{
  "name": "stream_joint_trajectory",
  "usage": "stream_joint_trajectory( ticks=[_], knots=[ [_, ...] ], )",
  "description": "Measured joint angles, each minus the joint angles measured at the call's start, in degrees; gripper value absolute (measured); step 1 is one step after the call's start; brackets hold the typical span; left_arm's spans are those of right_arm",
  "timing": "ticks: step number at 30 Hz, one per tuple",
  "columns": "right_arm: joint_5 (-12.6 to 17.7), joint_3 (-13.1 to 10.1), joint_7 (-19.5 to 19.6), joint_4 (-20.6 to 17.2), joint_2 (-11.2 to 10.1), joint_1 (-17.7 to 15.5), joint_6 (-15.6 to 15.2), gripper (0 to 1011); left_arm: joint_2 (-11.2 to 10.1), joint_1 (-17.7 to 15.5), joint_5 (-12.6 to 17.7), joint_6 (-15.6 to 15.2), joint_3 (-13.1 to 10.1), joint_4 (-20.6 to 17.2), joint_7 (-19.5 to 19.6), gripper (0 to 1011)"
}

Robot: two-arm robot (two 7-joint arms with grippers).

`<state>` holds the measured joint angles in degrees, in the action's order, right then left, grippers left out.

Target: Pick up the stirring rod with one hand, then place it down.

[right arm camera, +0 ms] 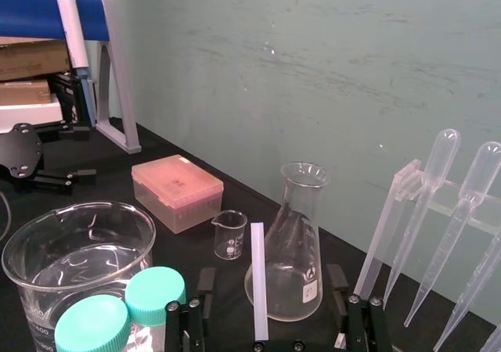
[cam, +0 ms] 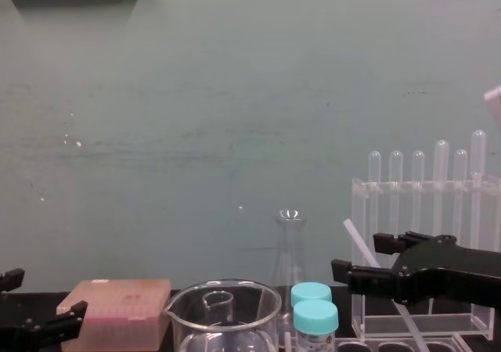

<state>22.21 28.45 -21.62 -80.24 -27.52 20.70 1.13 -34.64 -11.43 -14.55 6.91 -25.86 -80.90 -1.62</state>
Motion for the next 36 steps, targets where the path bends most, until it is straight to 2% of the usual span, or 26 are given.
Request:
stream_joint_trajectory(
  ticks=[4,7,8,12,14,18,27,35,36],
  knots=[
    [0.0,0.02,-0.03,-0.01,-0.02,0.01,0.03,817,0.0,0.0,0.0,0.0,0.0,0.0,0.0,1000],
    [0.0,0.05,-0.05,-0.03,-0.04,0.04,0.05,691,0.0,0.0,0.0,0.0,0.0,0.0,0.0,1000],
    [0.0,0.06,-0.06,-0.03,-0.04,0.05,0.05,691,0.0,0.0,0.0,0.0,0.0,0.0,0.0,1000],
    [0.0,0.08,-0.08,-0.03,-0.06,0.07,0.07,537,0.0,0.0,0.0,0.0,0.0,0.0,0.0,1000],
    [0.0,0.08,-0.09,-0.03,-0.06,0.07,0.08,508,0.0,0.0,0.0,0.0,0.0,0.0,0.0,1000],
    [0.0,0.09,-0.12,-0.03,-0.06,0.07,0.1,343,0.0,0.0,0.0,0.0,0.0,0.0,0.0,1000],
    [0.0,0.09,-0.15,-0.03,-0.06,0.07,0.14,81,0.0,0.0,0.0,0.0,0.0,0.0,0.0,1000],
    [-0.01,0.05,-0.16,-0.03,-0.06,0.05,0.18,70,0.0,0.0,0.0,0.0,0.0,0.0,0.0,1000],
    [0.15,-0.55,-0.35,-0.12,0.09,-0.26,0.95,70,0.0,0.0,0.0,0.0,0.0,0.0,0.0,1000]
  ],
)
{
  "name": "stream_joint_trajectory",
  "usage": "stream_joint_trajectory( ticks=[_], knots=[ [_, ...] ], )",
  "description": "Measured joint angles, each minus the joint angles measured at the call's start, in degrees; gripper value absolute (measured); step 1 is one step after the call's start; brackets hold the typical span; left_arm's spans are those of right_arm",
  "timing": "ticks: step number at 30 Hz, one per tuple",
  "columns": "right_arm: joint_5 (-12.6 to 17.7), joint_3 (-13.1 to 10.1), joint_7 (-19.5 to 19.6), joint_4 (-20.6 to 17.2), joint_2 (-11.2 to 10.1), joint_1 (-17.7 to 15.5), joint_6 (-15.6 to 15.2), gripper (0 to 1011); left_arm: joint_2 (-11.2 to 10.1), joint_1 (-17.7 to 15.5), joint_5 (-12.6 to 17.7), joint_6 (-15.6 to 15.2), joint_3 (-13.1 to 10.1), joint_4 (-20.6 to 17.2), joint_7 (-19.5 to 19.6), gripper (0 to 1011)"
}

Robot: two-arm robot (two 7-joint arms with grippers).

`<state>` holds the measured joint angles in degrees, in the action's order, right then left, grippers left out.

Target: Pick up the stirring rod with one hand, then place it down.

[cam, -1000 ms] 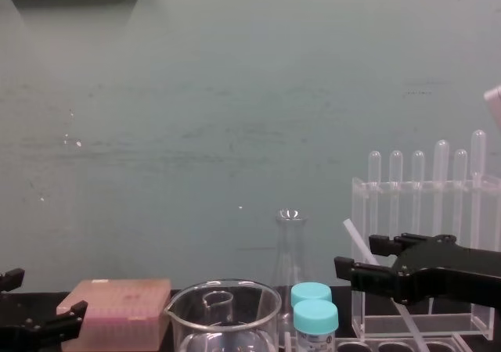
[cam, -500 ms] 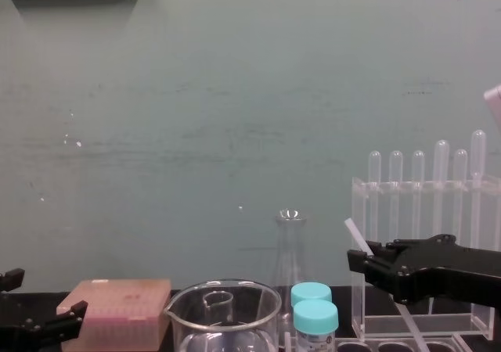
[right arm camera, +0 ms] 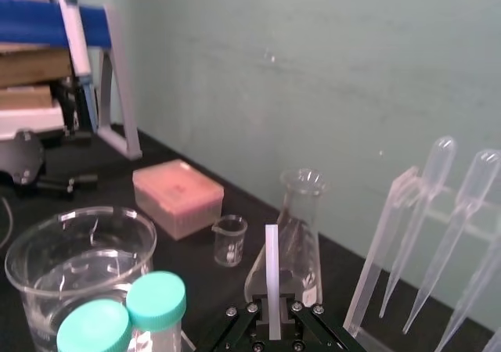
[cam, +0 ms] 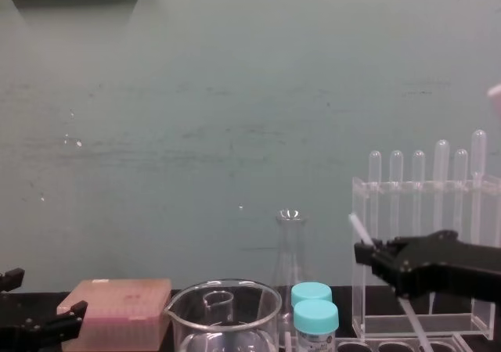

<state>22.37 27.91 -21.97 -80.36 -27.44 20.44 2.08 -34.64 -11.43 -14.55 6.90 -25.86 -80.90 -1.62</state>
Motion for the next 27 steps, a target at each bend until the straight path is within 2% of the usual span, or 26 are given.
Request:
stream_joint_trajectory(
  ticks=[3,6,13,16,19,22,25,27],
  knots=[
    [0.61,-1.01,-0.41,-0.08,0.37,-0.4,1.45,69,0.0,0.0,0.0,0.0,0.0,0.0,0.0,1000],
    [2.39,-3.01,-1.53,-0.33,1.29,-0.85,4.08,69,0.0,0.0,0.0,0.0,0.0,0.0,0.0,1000],
    [5.59,-6.1,-3.99,-1.53,2.83,-1.14,7.96,69,0.0,0.0,0.0,0.0,0.0,0.0,0.0,1000],
    [7.07,-7.82,-5.67,-2.31,3.62,-1.26,10.75,70,0.0,0.0,0.0,0.0,0.0,0.0,0.0,1000],
    [7.1,-8.9,-6.67,-2.73,3.91,-1.59,13.75,69,0.0,0.0,0.0,0.0,0.0,0.0,0.0,1000],
    [6.09,-9.51,-7.07,-2.82,3.98,-2.04,16.53,69,0.0,0.0,0.0,0.0,0.0,0.0,0.0,1000],
    [4.44,-10.4,-7.82,-2.44,4.0,-2.85,20.82,69,0.0,0.0,0.0,0.0,0.0,0.0,0.0,1000],
    [4.09,-10.77,-8.29,-2.08,3.92,-3.14,22.06,70,0.0,0.0,0.0,0.0,0.0,0.0,0.0,1000]
  ],
)
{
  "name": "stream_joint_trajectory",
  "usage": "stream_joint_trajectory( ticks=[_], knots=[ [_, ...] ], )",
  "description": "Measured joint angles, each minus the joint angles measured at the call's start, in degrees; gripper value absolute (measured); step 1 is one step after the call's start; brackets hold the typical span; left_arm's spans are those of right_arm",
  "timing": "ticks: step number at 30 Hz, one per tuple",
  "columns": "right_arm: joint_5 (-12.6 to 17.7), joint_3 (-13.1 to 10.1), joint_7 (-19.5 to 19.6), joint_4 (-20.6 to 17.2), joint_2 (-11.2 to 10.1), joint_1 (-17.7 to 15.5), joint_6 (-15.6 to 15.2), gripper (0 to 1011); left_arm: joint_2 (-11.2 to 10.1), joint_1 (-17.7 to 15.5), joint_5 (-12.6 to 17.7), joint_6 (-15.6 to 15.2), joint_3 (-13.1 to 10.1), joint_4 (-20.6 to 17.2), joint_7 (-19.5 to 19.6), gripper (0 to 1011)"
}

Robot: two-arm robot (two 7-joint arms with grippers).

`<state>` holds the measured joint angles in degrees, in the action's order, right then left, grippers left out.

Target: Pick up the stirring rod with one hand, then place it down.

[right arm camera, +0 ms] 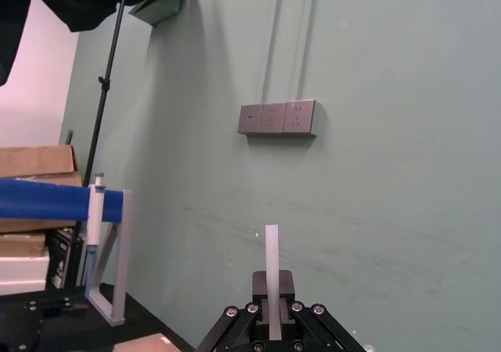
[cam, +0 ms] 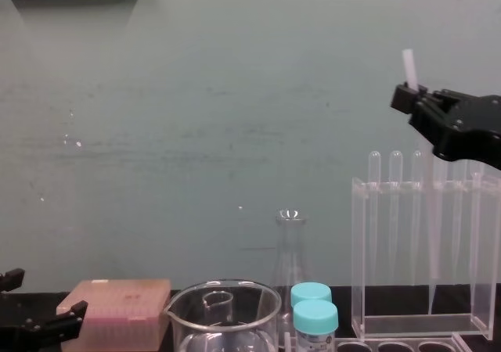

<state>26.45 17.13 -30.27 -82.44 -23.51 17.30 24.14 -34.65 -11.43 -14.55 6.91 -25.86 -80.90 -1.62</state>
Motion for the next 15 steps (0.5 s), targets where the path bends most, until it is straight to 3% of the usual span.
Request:
stream_joint_trajectory(
  ticks=[8,15],
  knots=[
    [-0.5,-2.05,-0.62,2.05,-0.24,-1.19,1.17,69,0.0,0.0,0.0,0.0,0.0,0.0,0.0,1000],
    [-0.55,-1.86,-0.6,2.0,-0.25,-1.11,1.17,69,0.0,0.0,0.0,0.0,0.0,0.0,0.0,1000]
  ],
)
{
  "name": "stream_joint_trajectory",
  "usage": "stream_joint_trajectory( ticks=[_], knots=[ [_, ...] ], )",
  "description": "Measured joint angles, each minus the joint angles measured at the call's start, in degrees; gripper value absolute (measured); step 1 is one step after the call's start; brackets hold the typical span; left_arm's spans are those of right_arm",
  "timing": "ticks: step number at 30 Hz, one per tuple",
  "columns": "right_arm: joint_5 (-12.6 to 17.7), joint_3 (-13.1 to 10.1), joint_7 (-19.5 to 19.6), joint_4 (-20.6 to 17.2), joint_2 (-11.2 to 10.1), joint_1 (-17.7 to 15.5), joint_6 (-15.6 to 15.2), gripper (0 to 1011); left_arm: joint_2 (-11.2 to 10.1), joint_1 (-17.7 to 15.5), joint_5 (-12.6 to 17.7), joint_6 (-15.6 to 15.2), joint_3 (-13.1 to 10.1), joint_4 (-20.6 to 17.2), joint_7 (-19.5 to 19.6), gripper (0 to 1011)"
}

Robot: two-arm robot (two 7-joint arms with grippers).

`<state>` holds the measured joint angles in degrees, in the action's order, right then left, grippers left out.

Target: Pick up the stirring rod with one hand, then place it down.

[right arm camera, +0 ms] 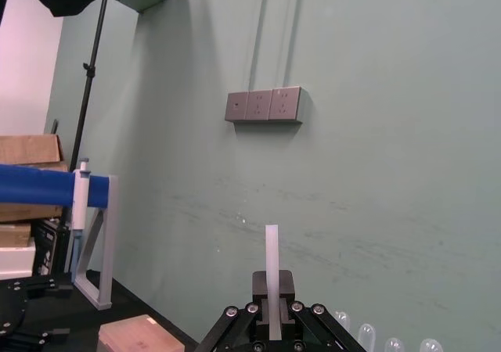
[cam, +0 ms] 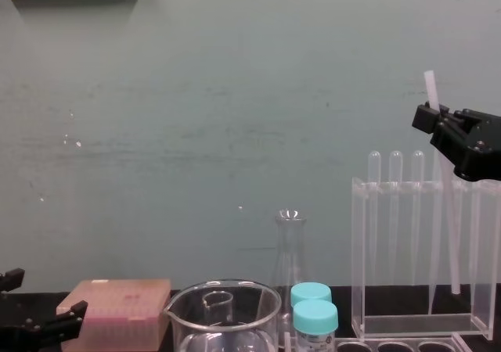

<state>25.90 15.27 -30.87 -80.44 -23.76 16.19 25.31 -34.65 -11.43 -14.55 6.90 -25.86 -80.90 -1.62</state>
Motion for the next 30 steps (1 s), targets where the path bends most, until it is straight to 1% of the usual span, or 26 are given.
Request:
stream_joint_trajectory(
  ticks=[30],
  knots=[
    [0.0,0.3,0.05,-0.17,-0.01,0.22,0.0,69,0.0,0.0,0.0,0.0,0.0,0.0,0.0,1000]
  ],
)
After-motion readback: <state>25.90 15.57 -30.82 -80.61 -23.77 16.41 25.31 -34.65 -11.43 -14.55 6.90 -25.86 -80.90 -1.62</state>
